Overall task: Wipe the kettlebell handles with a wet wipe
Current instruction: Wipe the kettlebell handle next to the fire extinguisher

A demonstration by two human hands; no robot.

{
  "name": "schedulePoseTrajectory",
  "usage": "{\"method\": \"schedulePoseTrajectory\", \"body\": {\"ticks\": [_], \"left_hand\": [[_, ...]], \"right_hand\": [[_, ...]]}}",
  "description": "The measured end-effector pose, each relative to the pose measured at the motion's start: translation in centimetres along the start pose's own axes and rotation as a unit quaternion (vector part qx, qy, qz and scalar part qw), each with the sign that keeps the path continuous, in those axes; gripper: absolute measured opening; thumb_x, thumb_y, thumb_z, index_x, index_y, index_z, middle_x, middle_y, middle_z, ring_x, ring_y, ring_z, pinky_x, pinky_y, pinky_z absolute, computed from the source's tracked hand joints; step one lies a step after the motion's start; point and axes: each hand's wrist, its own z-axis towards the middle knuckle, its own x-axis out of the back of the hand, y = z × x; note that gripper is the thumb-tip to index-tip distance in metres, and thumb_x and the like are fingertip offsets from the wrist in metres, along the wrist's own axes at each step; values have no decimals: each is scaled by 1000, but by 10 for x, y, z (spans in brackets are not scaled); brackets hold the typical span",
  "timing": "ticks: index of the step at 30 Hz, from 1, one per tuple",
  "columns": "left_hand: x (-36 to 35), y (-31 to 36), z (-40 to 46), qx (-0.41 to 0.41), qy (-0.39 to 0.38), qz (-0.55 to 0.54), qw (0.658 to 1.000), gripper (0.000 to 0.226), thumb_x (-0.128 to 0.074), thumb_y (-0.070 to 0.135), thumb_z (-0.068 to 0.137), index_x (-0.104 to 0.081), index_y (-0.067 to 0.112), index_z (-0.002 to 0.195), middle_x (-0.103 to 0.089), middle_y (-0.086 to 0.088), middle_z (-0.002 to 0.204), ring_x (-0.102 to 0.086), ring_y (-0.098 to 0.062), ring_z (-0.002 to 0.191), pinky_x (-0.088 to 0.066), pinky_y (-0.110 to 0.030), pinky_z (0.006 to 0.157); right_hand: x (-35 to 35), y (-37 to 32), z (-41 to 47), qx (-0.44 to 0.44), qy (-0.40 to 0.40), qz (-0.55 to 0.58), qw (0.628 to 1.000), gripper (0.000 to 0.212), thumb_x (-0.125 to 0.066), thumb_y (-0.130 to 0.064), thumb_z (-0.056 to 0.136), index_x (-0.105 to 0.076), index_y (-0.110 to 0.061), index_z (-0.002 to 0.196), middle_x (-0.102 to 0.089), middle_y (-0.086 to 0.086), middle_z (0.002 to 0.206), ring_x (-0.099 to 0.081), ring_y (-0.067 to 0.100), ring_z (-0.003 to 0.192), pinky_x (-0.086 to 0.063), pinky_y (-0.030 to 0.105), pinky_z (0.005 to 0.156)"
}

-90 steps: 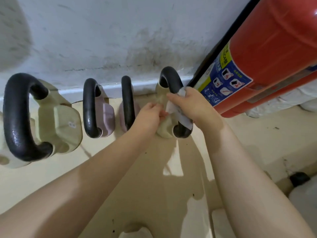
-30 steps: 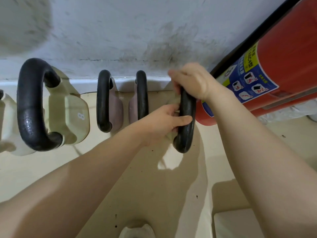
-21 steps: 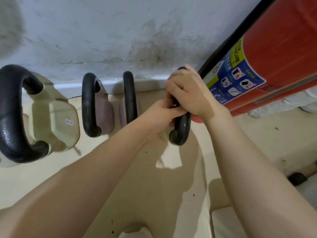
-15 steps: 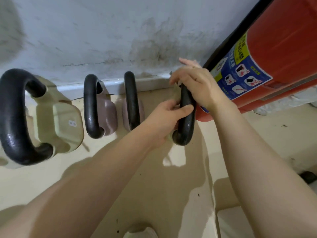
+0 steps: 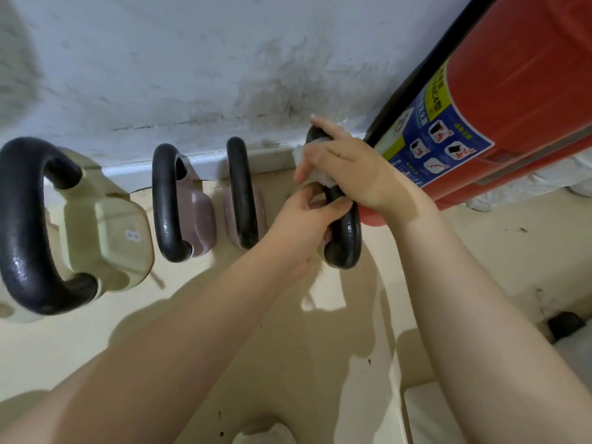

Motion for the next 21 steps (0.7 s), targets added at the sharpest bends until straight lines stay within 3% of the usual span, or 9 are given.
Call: {"method": "schedulePoseTrajectory", "body": {"ticks": [3, 5, 7, 8, 11, 14, 17, 19, 21], "left_hand": [[-5, 0, 3, -10, 9, -7, 1000, 24, -55, 11, 90, -53, 12, 114, -67, -13, 107, -66, -20, 99, -52, -40, 89], [-8, -3, 8, -2, 6, 10, 1000, 34, -56, 16, 90, -50, 10, 123, -66, -13, 114, -64, -25, 105, -50, -41, 94], [-8, -4, 8, 15, -27, 1, 1000, 39, -52, 13, 92, -45, 11, 131, -63, -10, 121, -62, -24, 109, -49, -40, 96], [-5, -4, 7, 24, -48, -24, 998, 38, -47, 9, 93, -45, 10, 131, -63, -9, 119, -62, -22, 106, -50, -37, 93], [7, 2, 1, 54, -64, -98, 992, 35, -33, -1, 88, -53, 12, 114, -60, -5, 92, -59, -16, 80, -52, -24, 68], [18, -2, 2, 91, 14, -35, 995, 43, -30, -3, 77, -57, 10, 107, -63, -6, 99, -54, -22, 87, -43, -27, 71], [20, -5, 0, 129, 68, -31, 989, 49, -27, -3, 80, -52, 4, 122, -62, -10, 115, -60, -19, 87, -40, -26, 68], [20, -7, -3, 122, 65, -46, 989, 45, -28, 1, 83, -52, 8, 121, -62, -6, 104, -59, -19, 87, -40, -28, 74], [22, -8, -7, 108, 57, -46, 991, 34, -33, 9, 87, -54, 12, 113, -62, 0, 89, -59, -16, 81, -41, -31, 82]], "right_hand": [[-1, 3, -8, -2, 34, 6, 999, 33, -38, -18, 100, -67, -7, 109, -59, 9, 128, -9, -4, 137, -11, 3, 106], [4, 4, 1, -14, 58, -57, 997, 36, -33, -16, 101, -45, -11, 136, -33, 9, 151, -3, 6, 143, -3, 10, 111], [7, 1, 6, -30, 57, -90, 994, 45, -31, -12, 101, -25, -14, 146, -7, 4, 159, 3, 14, 146, 2, 19, 112], [7, 2, 5, -25, 49, -122, 991, 47, -31, -9, 100, -25, -13, 146, -5, 3, 159, 5, 17, 146, 3, 22, 113], [-6, 4, -10, 20, 7, -353, 935, 39, -41, -9, 92, -55, -17, 127, -35, 0, 151, 8, 24, 146, 5, 34, 117], [-11, 4, -13, 23, -2, -447, 894, 27, -46, -21, 89, -68, -27, 103, -51, -11, 137, 2, 21, 146, -2, 39, 118], [-13, 1, -2, 8, 28, -490, 871, 32, -45, -18, 88, -66, -24, 110, -26, -4, 154, 1, 25, 146, -1, 41, 118], [-25, 4, -9, -9, 81, -464, 882, 40, -48, -10, 87, -57, -26, 123, 0, 1, 159, 5, 27, 146, -11, 43, 119], [-38, 6, -27, -23, 126, -394, 910, 72, -54, 3, 81, -34, -35, 139, 23, -4, 155, 9, 24, 146, -24, 40, 114]]}}
